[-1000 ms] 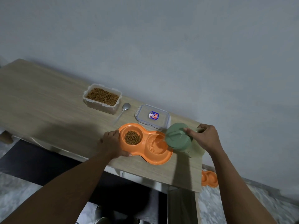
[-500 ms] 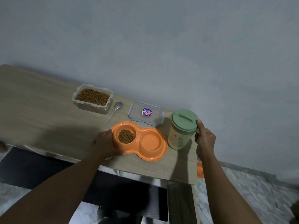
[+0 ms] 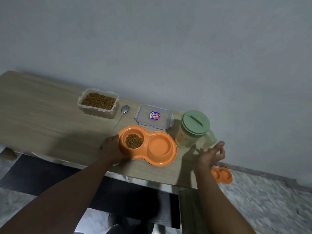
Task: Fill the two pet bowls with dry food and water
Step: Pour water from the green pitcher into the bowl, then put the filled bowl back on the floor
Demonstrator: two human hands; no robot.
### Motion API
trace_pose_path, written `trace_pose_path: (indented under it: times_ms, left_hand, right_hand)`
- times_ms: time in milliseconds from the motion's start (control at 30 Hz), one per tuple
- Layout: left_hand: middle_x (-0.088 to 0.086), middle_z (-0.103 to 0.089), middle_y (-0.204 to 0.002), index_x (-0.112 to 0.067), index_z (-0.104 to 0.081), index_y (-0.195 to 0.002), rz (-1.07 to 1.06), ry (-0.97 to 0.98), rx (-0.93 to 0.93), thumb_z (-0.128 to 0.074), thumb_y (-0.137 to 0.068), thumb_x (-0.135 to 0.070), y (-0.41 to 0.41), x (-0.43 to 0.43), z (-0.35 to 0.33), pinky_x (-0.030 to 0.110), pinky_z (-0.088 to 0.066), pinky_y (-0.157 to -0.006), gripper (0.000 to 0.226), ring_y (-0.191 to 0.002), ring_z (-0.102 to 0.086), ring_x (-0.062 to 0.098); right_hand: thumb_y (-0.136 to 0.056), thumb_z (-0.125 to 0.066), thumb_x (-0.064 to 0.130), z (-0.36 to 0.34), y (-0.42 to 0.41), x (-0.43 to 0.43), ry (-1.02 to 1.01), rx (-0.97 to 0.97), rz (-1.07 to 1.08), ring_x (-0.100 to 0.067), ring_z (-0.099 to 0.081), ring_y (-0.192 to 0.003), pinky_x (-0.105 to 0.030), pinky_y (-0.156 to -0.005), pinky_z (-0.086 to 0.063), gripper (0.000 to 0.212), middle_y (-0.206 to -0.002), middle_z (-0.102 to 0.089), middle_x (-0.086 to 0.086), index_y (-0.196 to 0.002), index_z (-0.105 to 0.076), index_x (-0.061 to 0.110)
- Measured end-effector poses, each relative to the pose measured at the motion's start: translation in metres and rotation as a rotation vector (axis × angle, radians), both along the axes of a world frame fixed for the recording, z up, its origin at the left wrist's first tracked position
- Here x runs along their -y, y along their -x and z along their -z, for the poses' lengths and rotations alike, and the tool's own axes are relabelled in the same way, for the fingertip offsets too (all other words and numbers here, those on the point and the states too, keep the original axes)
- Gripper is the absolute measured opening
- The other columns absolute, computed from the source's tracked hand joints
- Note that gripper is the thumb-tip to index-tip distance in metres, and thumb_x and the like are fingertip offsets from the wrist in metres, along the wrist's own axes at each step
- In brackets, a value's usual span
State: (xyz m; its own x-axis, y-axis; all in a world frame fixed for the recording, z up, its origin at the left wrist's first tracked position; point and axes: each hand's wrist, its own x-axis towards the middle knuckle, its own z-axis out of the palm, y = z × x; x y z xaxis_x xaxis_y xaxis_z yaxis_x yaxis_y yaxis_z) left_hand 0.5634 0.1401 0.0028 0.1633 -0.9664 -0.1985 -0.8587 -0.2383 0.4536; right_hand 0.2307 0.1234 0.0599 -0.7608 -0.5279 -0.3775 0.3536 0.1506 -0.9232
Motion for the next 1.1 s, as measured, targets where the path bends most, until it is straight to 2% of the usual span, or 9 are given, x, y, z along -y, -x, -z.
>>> trace_pose_path:
  times_ms: [100, 200, 333, 467, 567, 667, 800, 967, 1100]
  left_hand:
    - [-0.018, -0.067, -0.108, -0.043, -0.054, -0.120, 0.008, -0.016, -0.038, -0.071, -0.029, -0.093, -0.004, 0.001, 0.010, 0.043, -0.057, -0.090, 0.105, -0.107, -0.066, 0.013]
    - [-0.021, -0.067, -0.108, -0.046, -0.055, -0.121, 0.029, -0.011, -0.098, -0.074, -0.032, -0.093, -0.006, 0.001, 0.008, 0.040, -0.057, -0.090, 0.103, -0.105, -0.065, 0.008]
    - [-0.019, -0.068, -0.108, -0.037, -0.058, -0.124, 0.050, -0.011, -0.236, -0.090, -0.040, -0.070, 0.002, -0.007, -0.022, 0.030, -0.052, -0.087, 0.096, -0.097, -0.063, 0.001]
    - [-0.010, -0.070, -0.096, -0.029, -0.061, -0.105, -0.071, -0.002, -0.513, -0.075, -0.054, -0.043, 0.002, -0.025, -0.034, 0.032, -0.049, -0.077, 0.055, -0.089, -0.067, 0.012]
    - [-0.015, -0.054, -0.081, -0.032, -0.052, -0.083, -0.147, 0.023, -0.585, -0.066, -0.080, -0.024, 0.004, -0.043, -0.044, 0.029, -0.040, -0.075, 0.016, -0.076, -0.053, 0.004]
    - [-0.020, -0.056, -0.083, -0.036, -0.060, -0.085, -0.177, 0.076, -0.558, -0.057, -0.092, -0.022, -0.003, -0.062, -0.046, 0.031, -0.039, -0.084, 0.016, -0.090, -0.059, 0.018]
    - [-0.015, -0.074, -0.092, -0.055, -0.071, -0.089, -0.109, 0.052, -0.547, -0.049, -0.078, -0.032, -0.018, -0.088, -0.045, 0.041, -0.056, -0.090, 0.034, -0.096, -0.071, 0.019]
    - [0.002, -0.067, -0.100, -0.016, -0.071, -0.114, -0.122, 0.034, -0.606, -0.057, -0.092, -0.002, 0.005, -0.109, -0.062, 0.029, -0.046, -0.083, 0.029, -0.093, -0.061, 0.019]
    - [0.003, -0.068, -0.104, -0.009, -0.067, -0.116, -0.085, -0.017, -0.629, -0.062, -0.088, -0.002, 0.031, -0.129, -0.065, 0.025, -0.046, -0.072, 0.029, -0.092, -0.064, 0.020]
  right_hand:
    - [-0.096, -0.043, 0.059, 0.021, -0.026, -0.025, -0.234, -0.074, -0.037, -0.028, -0.058, -0.108, -0.037, -0.092, -0.047, 0.058, -0.121, -0.060, -0.008, -0.128, -0.052, 0.011]
    - [-0.097, -0.052, 0.023, 0.033, -0.046, -0.037, -0.363, -0.334, -0.471, -0.034, -0.062, -0.101, -0.031, -0.079, -0.040, 0.026, -0.107, -0.069, -0.017, -0.103, -0.067, 0.003]
    - [-0.090, -0.055, 0.015, 0.031, -0.060, -0.033, -0.515, -0.636, -0.807, -0.027, -0.058, -0.079, -0.030, -0.064, -0.038, 0.010, -0.090, -0.067, -0.009, -0.091, -0.061, 0.008]
    - [-0.084, -0.054, 0.009, 0.027, -0.072, -0.041, -0.606, -0.643, -0.778, -0.034, -0.062, -0.090, -0.035, -0.066, -0.042, 0.015, -0.100, -0.062, -0.011, -0.099, -0.055, 0.005]
    - [-0.087, -0.051, 0.005, 0.021, -0.081, -0.058, -0.586, -0.628, -0.743, -0.028, -0.058, -0.078, -0.032, -0.064, -0.041, 0.013, -0.099, -0.064, -0.013, -0.099, -0.055, 0.002]
    - [-0.088, -0.051, 0.003, 0.015, -0.082, -0.081, -0.548, -0.611, -0.718, -0.023, -0.052, -0.072, -0.031, -0.063, -0.041, 0.007, -0.086, -0.059, -0.007, -0.095, -0.054, 0.002]
    - [-0.088, -0.053, 0.003, 0.010, -0.083, -0.122, -0.541, -0.627, -0.672, -0.026, -0.053, -0.081, -0.032, -0.069, -0.040, 0.008, -0.088, -0.057, -0.007, -0.095, -0.057, 0.002]
    - [-0.089, -0.051, 0.003, -0.007, -0.065, -0.170, -0.468, -0.648, -0.575, -0.028, -0.057, -0.082, -0.033, -0.072, -0.040, 0.026, -0.082, -0.059, -0.009, -0.069, -0.049, 0.018]
    - [-0.090, -0.046, 0.004, -0.018, -0.035, -0.213, -0.506, -0.635, -0.489, -0.028, -0.055, -0.079, -0.038, -0.073, -0.045, 0.016, -0.081, -0.060, -0.008, -0.080, -0.055, 0.013]
